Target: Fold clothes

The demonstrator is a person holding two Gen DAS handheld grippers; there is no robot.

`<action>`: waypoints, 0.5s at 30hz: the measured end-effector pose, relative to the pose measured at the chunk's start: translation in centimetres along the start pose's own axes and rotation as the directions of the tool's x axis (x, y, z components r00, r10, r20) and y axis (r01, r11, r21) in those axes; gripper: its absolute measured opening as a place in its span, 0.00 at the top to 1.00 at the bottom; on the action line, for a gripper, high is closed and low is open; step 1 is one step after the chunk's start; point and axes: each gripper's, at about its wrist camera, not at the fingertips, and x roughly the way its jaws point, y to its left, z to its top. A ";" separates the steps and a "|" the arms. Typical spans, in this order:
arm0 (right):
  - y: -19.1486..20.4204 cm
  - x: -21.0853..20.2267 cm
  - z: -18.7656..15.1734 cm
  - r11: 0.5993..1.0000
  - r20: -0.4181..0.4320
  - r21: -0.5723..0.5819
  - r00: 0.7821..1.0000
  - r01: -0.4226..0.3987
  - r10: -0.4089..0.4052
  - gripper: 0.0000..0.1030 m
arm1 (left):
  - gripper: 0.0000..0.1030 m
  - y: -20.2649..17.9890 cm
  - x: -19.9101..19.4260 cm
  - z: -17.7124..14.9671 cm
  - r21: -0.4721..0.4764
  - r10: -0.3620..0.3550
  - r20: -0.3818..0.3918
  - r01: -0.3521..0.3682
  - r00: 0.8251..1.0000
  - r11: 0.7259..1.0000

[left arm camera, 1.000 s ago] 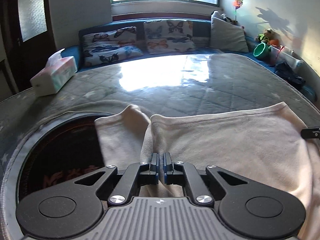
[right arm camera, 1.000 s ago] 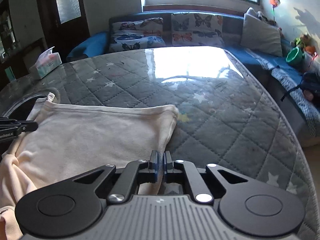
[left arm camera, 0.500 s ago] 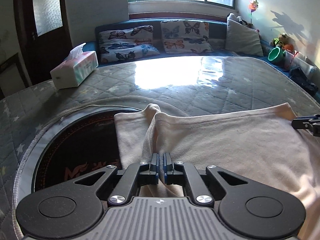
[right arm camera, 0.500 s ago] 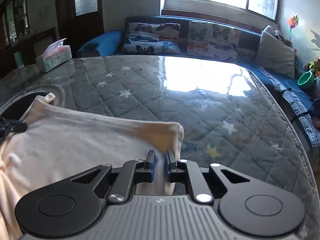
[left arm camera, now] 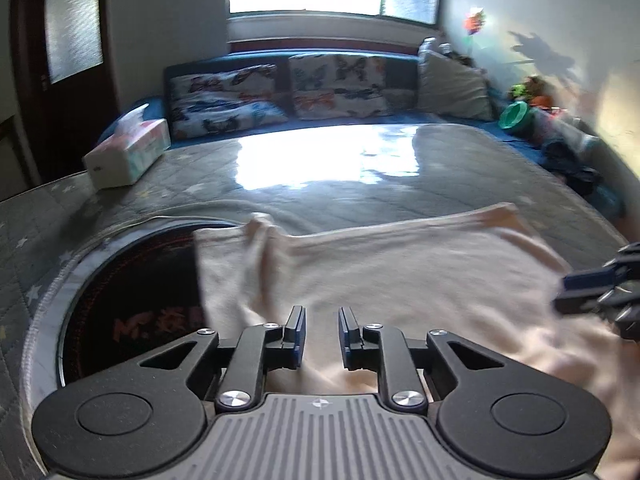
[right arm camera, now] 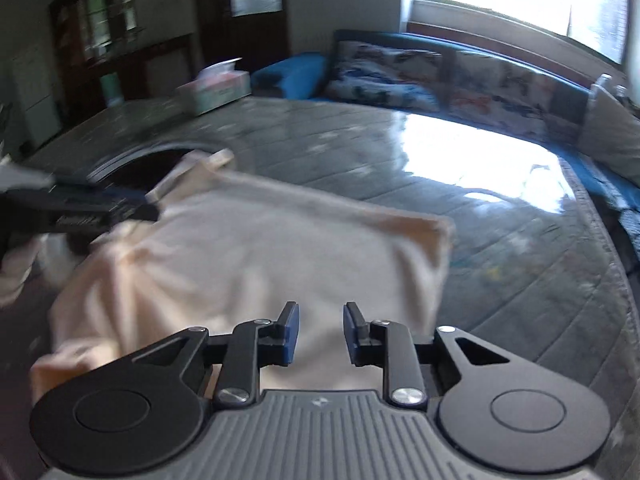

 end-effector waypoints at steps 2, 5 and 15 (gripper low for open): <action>1.7 -0.6 -0.9 1.000 0.008 -0.028 1.000 -0.003 0.003 0.76 | 0.79 -1.3 -1.0 -0.6 0.029 -0.039 0.003 0.039 0.999 0.999; 3.5 -1.9 -1.7 0.998 0.026 -0.055 0.999 -0.017 0.019 0.74 | 0.78 -2.1 -2.5 -1.5 0.034 -0.064 0.016 0.064 0.998 0.997; 6.4 -3.5 -3.3 0.989 0.013 -0.099 0.993 -0.112 0.114 0.64 | 0.69 3.1 -3.6 -1.9 -0.123 0.098 0.018 -0.095 0.995 0.988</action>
